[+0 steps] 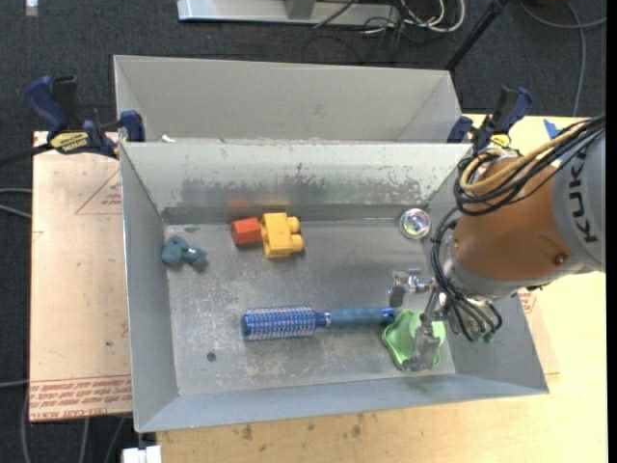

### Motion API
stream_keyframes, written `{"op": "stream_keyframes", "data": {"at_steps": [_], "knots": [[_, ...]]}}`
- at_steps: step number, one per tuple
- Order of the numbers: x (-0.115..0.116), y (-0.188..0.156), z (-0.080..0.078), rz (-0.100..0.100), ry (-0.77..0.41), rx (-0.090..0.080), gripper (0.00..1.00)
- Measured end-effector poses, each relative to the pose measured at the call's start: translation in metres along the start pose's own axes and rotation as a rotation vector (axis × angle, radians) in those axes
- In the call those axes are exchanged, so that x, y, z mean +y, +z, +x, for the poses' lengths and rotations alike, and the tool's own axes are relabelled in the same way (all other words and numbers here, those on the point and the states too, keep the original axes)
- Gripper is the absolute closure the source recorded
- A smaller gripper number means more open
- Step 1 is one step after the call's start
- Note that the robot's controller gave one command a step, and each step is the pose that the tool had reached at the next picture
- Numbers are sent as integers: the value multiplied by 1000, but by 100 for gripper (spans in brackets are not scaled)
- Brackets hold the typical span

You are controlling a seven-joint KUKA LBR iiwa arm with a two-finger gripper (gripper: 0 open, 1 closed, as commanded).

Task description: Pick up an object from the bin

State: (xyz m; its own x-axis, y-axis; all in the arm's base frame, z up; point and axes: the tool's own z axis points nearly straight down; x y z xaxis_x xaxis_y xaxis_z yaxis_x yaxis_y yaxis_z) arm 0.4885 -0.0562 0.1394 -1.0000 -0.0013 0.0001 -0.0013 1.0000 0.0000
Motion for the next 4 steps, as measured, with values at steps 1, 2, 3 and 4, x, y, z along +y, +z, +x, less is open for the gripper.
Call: {"op": "stream_keyframes", "data": {"at_steps": [1, 2, 3, 4], "knots": [[39, 73, -56, -3, -80, -2, 0], [36, 69, -56, -1, -76, -2, 100], [66, -157, -46, 0, -147, -12, 100], [66, -152, -44, -1, -147, -4, 0]]}}
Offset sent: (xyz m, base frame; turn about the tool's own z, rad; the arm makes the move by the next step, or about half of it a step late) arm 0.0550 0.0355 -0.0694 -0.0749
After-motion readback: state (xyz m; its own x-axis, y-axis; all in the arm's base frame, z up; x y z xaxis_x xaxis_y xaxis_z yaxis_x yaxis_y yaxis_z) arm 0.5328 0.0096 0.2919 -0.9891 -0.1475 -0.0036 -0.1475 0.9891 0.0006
